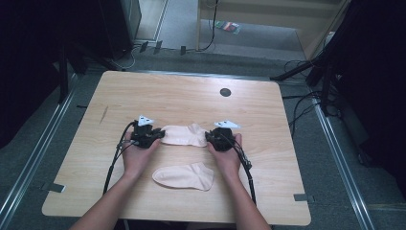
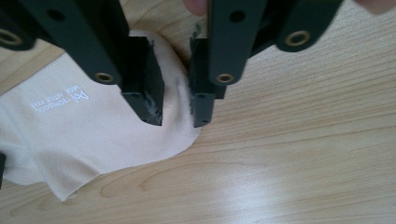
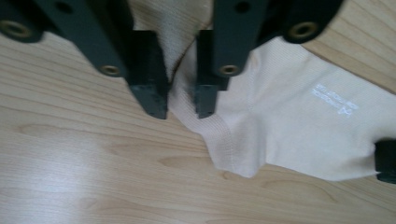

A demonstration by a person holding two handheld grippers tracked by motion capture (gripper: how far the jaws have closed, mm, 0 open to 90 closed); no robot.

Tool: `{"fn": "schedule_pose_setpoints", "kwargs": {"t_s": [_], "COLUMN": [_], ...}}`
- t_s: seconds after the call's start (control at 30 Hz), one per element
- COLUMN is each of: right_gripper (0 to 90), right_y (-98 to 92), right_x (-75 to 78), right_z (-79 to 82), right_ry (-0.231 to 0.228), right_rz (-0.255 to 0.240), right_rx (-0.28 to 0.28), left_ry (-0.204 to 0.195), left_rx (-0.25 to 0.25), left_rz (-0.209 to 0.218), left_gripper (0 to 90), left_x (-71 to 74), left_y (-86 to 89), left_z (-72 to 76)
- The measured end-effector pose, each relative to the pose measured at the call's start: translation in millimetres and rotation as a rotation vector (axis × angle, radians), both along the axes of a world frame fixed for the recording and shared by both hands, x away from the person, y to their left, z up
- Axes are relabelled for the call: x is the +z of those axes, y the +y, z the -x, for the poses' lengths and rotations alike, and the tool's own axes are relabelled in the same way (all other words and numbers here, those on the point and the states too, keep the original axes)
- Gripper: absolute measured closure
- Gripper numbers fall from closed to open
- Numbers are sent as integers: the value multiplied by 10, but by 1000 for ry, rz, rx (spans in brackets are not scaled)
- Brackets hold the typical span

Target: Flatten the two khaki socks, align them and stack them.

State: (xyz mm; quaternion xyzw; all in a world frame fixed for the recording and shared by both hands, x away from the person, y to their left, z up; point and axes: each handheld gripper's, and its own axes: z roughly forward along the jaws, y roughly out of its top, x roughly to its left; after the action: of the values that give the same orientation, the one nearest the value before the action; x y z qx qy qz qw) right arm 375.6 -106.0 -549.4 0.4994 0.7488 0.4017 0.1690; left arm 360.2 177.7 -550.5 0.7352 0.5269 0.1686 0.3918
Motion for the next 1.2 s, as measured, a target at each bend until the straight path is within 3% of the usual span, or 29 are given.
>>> {"fn": "schedule_pose_setpoints", "kwargs": {"t_s": [0.03,0.1,0.27,0.37,0.63,0.67,0.73,0.9,1.17,1.2], "right_gripper": [857,885,897,898,898,897,897,897,897,897], "right_y": [1,-12,-81,-111,-131,-143,-149,-170,-221,-222], "right_x": [-2,1,1,9,198,290,360,479,476,468], "right_z": [8,17,18,29,156,230,308,563,981,1030], "right_ry": [-6,-3,21,33,-3,-8,-16,-13,15,18], "right_rz": [17,20,-21,-40,-69,-79,-84,-94,-112,-109], "right_rx": [-1,-12,-51,-61,-49,-44,-31,0,52,60], "left_ry": [3,5,4,1,-45,-57,-60,-61,-33,-33], "left_rx": [-1,-13,-19,-25,-35,-41,-45,-83,-127,-127], "left_rz": [1,7,-1,19,71,86,91,118,113,113], "left_gripper": [827,881,895,896,897,897,897,897,897,897], "left_x": [-1,-3,3,23,212,268,294,386,377,377], "left_y": [1,16,25,30,85,111,124,182,242,242], "left_z": [1,0,15,30,168,241,284,596,1029,1029]}}
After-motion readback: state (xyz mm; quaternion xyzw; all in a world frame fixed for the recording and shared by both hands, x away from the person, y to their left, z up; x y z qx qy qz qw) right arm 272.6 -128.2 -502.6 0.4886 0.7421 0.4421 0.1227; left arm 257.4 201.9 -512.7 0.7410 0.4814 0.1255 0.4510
